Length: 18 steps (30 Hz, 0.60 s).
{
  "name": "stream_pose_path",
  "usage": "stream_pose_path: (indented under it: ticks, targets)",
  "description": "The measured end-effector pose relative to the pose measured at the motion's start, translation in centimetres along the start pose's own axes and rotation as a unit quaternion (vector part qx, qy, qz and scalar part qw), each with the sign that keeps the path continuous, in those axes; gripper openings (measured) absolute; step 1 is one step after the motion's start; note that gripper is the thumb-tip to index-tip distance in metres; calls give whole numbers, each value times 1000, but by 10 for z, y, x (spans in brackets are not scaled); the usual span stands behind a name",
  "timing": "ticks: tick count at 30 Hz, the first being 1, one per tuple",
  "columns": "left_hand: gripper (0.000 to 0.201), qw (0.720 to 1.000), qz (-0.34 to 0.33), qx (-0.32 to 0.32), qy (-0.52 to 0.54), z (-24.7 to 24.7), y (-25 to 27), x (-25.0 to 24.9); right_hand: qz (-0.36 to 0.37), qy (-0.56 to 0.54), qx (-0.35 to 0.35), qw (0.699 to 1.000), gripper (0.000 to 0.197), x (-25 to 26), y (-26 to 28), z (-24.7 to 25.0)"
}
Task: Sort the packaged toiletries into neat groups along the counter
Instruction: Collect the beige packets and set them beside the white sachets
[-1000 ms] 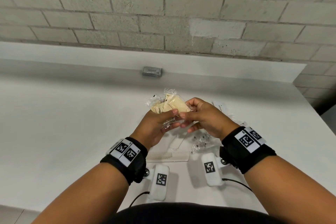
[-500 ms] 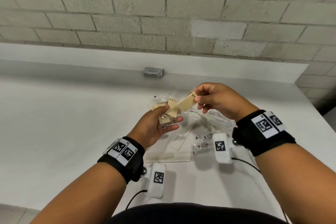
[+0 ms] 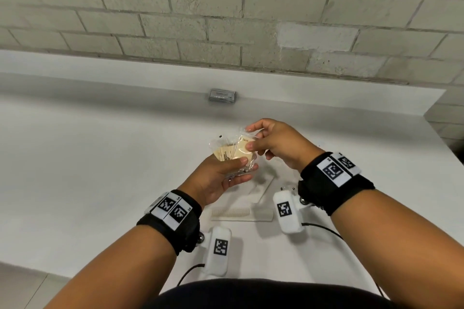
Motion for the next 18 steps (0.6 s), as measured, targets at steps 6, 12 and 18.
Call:
stream_pose_path:
  ticks: [6, 12, 18]
  targets:
    - [27, 987, 30, -115, 110, 66, 20, -8, -120, 49, 15, 991, 28, -20, -33, -25]
    - [24, 989, 12, -144, 40, 105, 39, -21, -178, 148, 80, 969, 25, -33, -56, -89]
    - [6, 983, -4, -182, -6, 119, 42, -29, -57, 382, 15, 922, 37, -6, -59, -89]
Point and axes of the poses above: each hand's wrist, its own y-axis away from the middle knuckle, its own z-axis out of the back of the hand, x = y × z, the point moved 3 cm from there along -y, towards the middle knuckle, and after that the axes turned 2 degrees about x, right-handed, at the moved point
